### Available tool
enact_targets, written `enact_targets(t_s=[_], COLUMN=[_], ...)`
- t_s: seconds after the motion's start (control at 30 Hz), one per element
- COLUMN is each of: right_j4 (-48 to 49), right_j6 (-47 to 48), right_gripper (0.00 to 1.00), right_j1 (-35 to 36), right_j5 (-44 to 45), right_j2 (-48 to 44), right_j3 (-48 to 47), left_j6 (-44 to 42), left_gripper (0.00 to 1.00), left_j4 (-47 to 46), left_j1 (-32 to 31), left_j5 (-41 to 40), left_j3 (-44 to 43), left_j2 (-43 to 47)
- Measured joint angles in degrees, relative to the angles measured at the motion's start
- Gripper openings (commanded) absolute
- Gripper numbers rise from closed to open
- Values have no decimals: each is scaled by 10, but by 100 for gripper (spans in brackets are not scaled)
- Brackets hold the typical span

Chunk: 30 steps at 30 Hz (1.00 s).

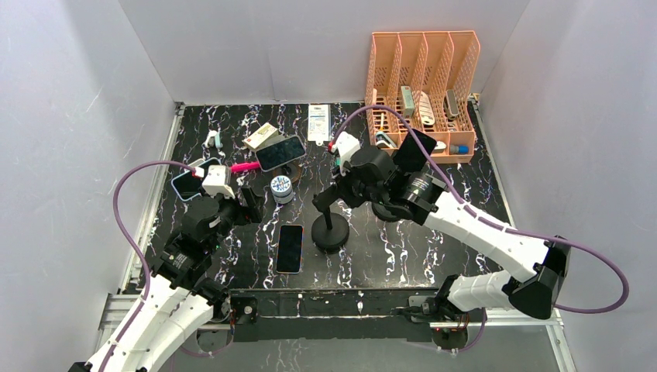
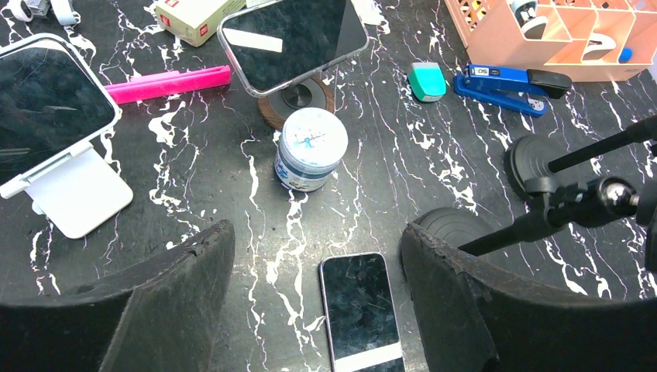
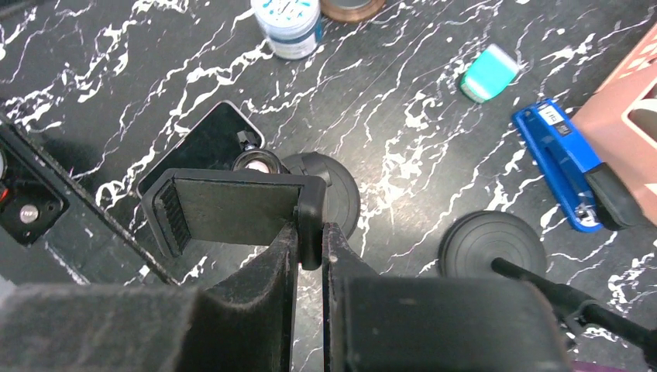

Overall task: Remove the phone from the phone stand
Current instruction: Pick up the phone stand at the center of the board, then place the phone stand at the center of the board.

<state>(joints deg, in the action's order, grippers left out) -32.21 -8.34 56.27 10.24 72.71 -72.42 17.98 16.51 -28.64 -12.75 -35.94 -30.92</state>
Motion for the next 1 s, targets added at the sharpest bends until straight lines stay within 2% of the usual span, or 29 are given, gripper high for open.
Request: enact_targets(t_s=[0.47, 1.0], right_j4=[88, 189], right_j6=[14, -10], right_gripper=[1, 1], right_j1=[-20, -131], right_j5=[78, 41], right_j2=[80, 185], right_j3=[-56, -83], left_j6=[0, 0], left_gripper=[75, 75], left_j4=[0, 2], left_j1=[-1, -3], left_j5=[-2, -2], left_j3=[0, 0], left_j2=[0, -3])
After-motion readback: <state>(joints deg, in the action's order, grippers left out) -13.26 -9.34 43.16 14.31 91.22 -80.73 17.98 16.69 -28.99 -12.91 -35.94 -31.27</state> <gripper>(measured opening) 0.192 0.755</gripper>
